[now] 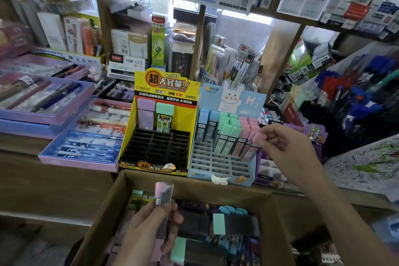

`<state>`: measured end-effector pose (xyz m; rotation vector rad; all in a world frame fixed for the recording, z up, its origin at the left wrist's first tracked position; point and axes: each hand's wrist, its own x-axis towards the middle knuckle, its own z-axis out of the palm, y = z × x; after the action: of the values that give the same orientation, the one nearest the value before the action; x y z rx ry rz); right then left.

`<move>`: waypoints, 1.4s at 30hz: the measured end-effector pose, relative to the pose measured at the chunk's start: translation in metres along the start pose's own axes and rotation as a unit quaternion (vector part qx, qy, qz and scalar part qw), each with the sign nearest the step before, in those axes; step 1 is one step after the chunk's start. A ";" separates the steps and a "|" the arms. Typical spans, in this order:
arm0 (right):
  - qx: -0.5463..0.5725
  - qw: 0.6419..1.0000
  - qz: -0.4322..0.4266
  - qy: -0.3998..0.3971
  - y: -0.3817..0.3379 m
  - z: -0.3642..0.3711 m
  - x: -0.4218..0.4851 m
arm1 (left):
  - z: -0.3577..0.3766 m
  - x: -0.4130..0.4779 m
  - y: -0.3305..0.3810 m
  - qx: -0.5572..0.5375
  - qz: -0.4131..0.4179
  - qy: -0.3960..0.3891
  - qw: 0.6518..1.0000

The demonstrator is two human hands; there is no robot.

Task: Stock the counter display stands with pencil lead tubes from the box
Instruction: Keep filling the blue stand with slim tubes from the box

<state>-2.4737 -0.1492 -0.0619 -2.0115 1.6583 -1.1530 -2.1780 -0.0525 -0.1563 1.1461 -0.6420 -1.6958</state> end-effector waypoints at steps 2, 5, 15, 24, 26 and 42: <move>-0.034 0.999 -0.023 -0.001 0.002 0.000 0.001 | -0.001 0.001 0.000 -0.018 -0.001 -0.006 1.000; -0.112 0.990 -0.083 -0.012 0.002 0.002 0.003 | -0.002 0.006 -0.001 -0.024 -0.025 0.003 0.999; -0.201 0.974 -0.098 0.016 -0.003 0.007 -0.002 | 0.000 0.015 0.003 -0.099 -0.112 0.008 0.989; 0.083 0.996 0.026 -0.033 -0.038 0.041 -0.044 | 0.006 -0.010 0.010 -0.030 -0.020 -0.035 0.999; 0.128 0.986 0.049 -0.094 -0.049 0.055 -0.056 | 0.011 -0.014 0.012 -0.031 -0.004 -0.045 0.999; 0.344 0.896 0.213 -0.182 -0.054 0.073 -0.072 | 0.009 -0.015 0.011 0.024 0.021 -0.007 0.999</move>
<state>-2.3845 -0.0862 -0.1005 -1.2398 1.1805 -0.9388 -2.1799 -0.0438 -0.1370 1.1470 -0.7143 -1.6613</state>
